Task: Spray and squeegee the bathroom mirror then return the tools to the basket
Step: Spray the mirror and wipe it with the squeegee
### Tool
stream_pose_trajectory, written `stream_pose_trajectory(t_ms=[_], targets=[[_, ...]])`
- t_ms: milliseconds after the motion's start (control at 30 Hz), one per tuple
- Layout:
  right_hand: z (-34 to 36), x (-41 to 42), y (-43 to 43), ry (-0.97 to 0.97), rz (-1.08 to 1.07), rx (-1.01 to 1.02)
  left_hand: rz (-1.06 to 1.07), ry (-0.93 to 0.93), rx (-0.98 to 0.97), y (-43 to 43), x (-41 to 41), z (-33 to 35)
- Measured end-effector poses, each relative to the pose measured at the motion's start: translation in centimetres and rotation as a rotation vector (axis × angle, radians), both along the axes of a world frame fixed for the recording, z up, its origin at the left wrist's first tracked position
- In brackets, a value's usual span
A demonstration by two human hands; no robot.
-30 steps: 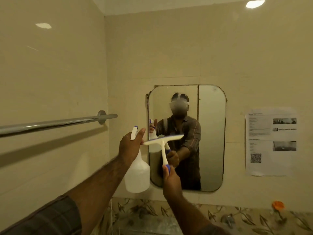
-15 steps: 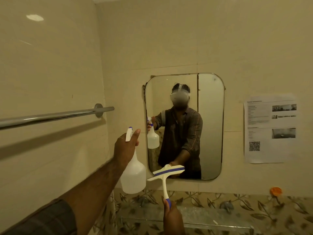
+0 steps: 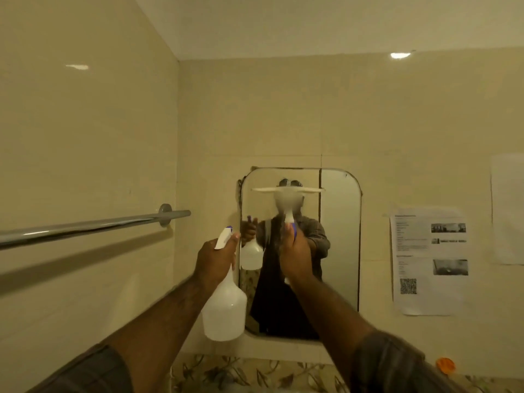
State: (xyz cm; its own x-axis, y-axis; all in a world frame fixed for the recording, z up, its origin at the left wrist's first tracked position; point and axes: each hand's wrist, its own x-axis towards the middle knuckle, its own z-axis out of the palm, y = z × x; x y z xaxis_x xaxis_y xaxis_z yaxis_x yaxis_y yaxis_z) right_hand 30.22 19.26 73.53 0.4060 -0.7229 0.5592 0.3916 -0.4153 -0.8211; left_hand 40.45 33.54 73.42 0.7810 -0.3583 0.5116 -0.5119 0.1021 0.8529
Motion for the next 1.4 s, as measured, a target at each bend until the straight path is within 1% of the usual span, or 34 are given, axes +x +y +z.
stream_pose_trajectory(t_ms=[133,267,367,467,533,633,700,800,900,1000,1033,1100,1133,1200,1233,1267,1300,1400], targets=[[4.1,1.5,-0.7,0.031,-0.056,-0.09,-0.13,-0.032,-0.005,-0.4,-0.1,0.3],[5.6,2.8,-1.2,0.056,-0.126,-0.182,-0.104,-0.055,0.026,-0.8,-0.1,0.5],[5.8,3.7,-2.2,0.05,-0.106,-0.157,-0.027,-0.073,0.042,-1.1,0.0,0.2],[4.6,4.4,-3.5,0.056,-0.127,-0.082,-0.037,-0.075,0.031,-1.1,0.4,-0.1],[2.1,4.8,-4.0,0.059,-0.102,-0.049,-0.043,-0.095,0.017,-1.0,0.7,-0.5],[-4.1,5.0,-3.9,0.116,-0.107,-0.057,-0.04,-0.101,-0.023,-0.9,1.0,-1.3],[-8.7,5.0,-3.4,0.166,-0.087,0.035,-0.047,-0.096,-0.031,-1.0,1.0,-1.6],[-15.0,4.8,-2.2,0.301,-0.064,0.16,-0.048,-0.08,-0.035,-0.7,1.1,-2.1],[-20.5,4.1,-0.6,0.395,-0.103,0.146,-0.023,-0.067,-0.027,-0.3,1.2,-2.4],[-25.7,2.7,0.9,0.6,-0.152,0.148,-0.032,-0.056,-0.025,0.4,1.1,-2.8],[-27.2,2.5,1.2,0.655,-0.169,0.161,-0.025,-0.058,-0.021,0.6,1.1,-3.0],[-28.8,2.0,1.4,0.754,-0.178,0.255,-0.005,-0.059,-0.009,1.0,1.1,-3.3],[-29.1,1.6,1.7,0.792,-0.152,0.282,0.003,-0.06,-0.001,1.2,1.1,-3.4],[-29.0,1.3,2.1,0.853,-0.132,0.276,0.013,-0.066,0.005,1.4,1.0,-3.7],[-28.6,1.0,2.5,0.819,-0.141,0.293,0.019,-0.066,0.007,1.4,1.0,-3.7],[-27.9,0.5,3.0,0.75,-0.162,0.359,0.025,-0.063,0.008,1.4,0.9,-3.7],[-26.9,0.0,3.3,0.662,-0.202,0.368,0.028,-0.061,0.009,1.4,0.8,-3.7],[-21.0,-1.3,3.3,0.388,-0.189,0.273,0.014,-0.062,0.018,1.1,0.2,-3.3]])
